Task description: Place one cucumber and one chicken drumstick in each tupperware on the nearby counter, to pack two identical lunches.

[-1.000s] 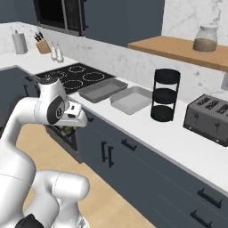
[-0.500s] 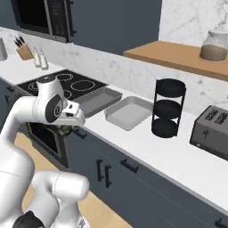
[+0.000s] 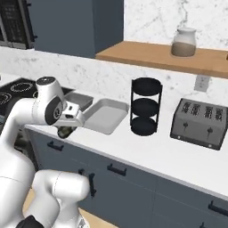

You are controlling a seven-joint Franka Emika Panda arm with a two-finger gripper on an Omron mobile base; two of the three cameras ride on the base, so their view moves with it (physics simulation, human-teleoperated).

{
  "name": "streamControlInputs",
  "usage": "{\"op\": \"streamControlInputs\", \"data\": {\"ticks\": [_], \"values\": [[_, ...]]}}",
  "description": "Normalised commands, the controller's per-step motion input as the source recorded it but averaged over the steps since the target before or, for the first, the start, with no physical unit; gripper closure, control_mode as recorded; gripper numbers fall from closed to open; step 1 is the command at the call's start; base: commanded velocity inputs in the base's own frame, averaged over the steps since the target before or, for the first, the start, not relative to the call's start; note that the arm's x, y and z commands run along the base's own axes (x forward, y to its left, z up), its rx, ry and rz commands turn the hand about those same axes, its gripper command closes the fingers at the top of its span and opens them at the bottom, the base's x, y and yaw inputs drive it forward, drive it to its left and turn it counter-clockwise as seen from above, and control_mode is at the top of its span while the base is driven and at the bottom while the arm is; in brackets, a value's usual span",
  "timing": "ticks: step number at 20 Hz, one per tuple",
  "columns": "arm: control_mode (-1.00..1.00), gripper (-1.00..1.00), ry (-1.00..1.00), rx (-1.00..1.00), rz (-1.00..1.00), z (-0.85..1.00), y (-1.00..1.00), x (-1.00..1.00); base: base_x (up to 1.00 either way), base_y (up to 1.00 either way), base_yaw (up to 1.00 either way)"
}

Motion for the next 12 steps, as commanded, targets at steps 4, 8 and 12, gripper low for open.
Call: {"op": "streamControlInputs", "data": {"ticks": [4,8,12], "values": [[1.0,1.0,0.0,0.0,0.0,0.0,0.0,0.0,0.76,0.37,-0.2],[1.0,1.0,0.0,0.0,0.0,0.0,0.0,0.0,0.41,-0.2,-0.16],[1.0,1.0,0.0,0.0,0.0,0.0,0.0,0.0,0.1,-0.25,-0.19]]}}
